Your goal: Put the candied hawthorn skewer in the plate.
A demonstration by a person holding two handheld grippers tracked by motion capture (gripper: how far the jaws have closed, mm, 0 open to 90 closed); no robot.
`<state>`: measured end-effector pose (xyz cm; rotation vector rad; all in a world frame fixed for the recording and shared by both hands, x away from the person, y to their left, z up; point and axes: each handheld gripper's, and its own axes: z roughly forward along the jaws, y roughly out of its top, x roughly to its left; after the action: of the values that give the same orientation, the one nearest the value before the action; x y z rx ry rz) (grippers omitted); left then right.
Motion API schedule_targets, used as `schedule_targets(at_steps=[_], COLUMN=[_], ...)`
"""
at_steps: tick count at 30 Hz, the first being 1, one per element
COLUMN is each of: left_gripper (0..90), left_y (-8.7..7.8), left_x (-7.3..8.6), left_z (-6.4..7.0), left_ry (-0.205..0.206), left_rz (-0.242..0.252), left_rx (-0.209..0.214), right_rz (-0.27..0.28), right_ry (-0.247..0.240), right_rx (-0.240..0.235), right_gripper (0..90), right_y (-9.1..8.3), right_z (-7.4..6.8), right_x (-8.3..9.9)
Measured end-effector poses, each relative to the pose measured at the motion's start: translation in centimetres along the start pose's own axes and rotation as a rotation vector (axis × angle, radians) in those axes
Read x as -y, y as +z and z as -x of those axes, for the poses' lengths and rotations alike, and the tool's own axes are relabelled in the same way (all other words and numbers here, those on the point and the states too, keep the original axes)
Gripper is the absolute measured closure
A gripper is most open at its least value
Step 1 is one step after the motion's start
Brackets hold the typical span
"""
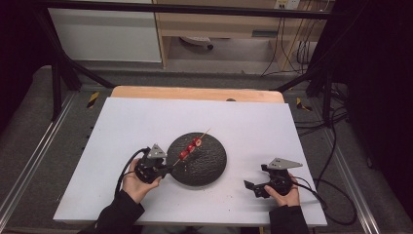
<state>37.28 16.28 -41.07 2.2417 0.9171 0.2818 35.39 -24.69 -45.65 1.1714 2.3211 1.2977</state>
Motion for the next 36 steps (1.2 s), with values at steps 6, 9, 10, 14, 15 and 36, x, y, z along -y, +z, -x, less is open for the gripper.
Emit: schedule_targets(at_steps=[6, 9, 10, 14, 15, 36], left_gripper=[88.4, 88.4, 88.4, 88.4, 88.4, 85.7], left_y=[0.9, 1.3, 1.4, 1.7, 1.8, 2.0], left_x=[-0.4, -0.6, -0.7, -1.0, -1.1, -1.4], left_z=[0.3, 0.6, 0.7, 0.9, 1.0, 1.1], left_ry=[0.003, 0.006, 0.008, 0.025, 0.024, 0.04], left_rz=[-0.056, -0.079, -0.083, -0.107, -0.111, -0.12], left_rx=[-0.014, -0.031, -0.03, -0.042, -0.044, -0.029], right_rz=[-0.004, 0.002, 0.007, 0.014, 0.013, 0.01], right_ry=[0.003, 0.003, 0.006, 0.006, 0.007, 0.007], right_rx=[-0.006, -0.009, -0.01, -0.015, -0.014, -0.012], right_gripper=[0.7, 0.8, 0.8, 0.9, 0.9, 0.9], right_y=[0.0, -0.1, -0.2, -0.2, -0.2, -0.2], right_z=[-0.1, 0.0, 0.0, 0.1, 0.1, 0.0], right_x=[0.1, 0.1, 0.1, 0.1, 0.1, 0.1])
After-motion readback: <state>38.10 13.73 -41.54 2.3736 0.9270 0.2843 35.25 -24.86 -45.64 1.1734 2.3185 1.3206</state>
